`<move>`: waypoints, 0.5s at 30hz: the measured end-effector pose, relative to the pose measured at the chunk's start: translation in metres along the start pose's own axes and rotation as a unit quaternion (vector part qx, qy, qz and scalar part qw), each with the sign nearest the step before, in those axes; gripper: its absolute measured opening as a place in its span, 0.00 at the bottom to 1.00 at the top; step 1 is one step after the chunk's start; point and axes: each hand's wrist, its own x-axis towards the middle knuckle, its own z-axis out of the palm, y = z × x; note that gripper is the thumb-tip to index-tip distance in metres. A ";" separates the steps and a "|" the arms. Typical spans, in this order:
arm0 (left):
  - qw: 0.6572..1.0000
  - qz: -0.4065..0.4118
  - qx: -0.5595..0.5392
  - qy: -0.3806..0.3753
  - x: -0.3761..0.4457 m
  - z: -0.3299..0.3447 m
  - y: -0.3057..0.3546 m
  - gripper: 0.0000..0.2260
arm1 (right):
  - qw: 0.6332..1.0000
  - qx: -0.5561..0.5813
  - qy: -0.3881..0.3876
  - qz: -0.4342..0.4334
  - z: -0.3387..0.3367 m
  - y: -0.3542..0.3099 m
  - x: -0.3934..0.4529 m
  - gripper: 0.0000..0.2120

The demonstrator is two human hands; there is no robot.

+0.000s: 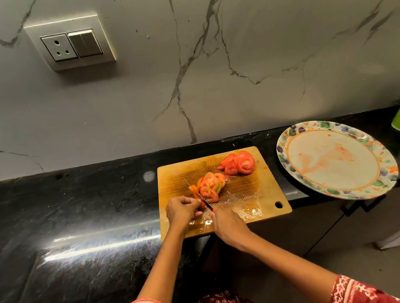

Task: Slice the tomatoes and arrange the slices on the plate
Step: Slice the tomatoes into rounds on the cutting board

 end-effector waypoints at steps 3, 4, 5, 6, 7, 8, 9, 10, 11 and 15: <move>1.000 -0.015 0.020 0.003 0.000 0.000 0.005 0.10 | 1.000 0.001 -0.007 0.000 0.001 0.000 0.001 0.16; 0.999 -0.021 0.026 0.004 0.000 0.000 0.006 0.11 | 1.000 0.002 -0.010 -0.002 0.000 0.000 0.001 0.16; 0.999 -0.025 0.032 0.005 0.000 0.000 0.007 0.11 | 1.000 0.001 -0.012 -0.003 -0.001 0.000 0.000 0.16; 0.999 -0.029 0.037 0.004 0.000 0.000 0.009 0.11 | 1.000 -0.002 -0.014 -0.005 -0.002 0.001 -0.002 0.17; 0.999 -0.032 0.037 -0.001 0.000 0.000 0.010 0.10 | 1.000 -0.006 -0.017 -0.006 -0.003 0.003 -0.005 0.17; 0.999 -0.036 0.035 -0.006 0.000 0.000 0.010 0.10 | 1.000 -0.010 -0.018 -0.007 -0.003 0.005 -0.008 0.17; 0.999 -0.039 0.034 -0.012 0.000 0.001 0.010 0.10 | 1.000 -0.014 -0.018 -0.006 -0.004 0.007 -0.012 0.17; 0.998 -0.042 0.033 -0.015 0.000 0.001 0.011 0.10 | 1.000 -0.018 -0.017 -0.005 -0.004 0.009 -0.014 0.17; 0.998 -0.046 0.032 -0.015 0.000 0.002 0.012 0.09 | 1.000 -0.022 -0.015 -0.002 -0.004 0.010 -0.015 0.17; 0.998 -0.059 0.023 -0.005 0.003 0.002 0.015 0.11 | 1.000 -0.008 -0.026 0.008 -0.003 0.005 -0.010 0.16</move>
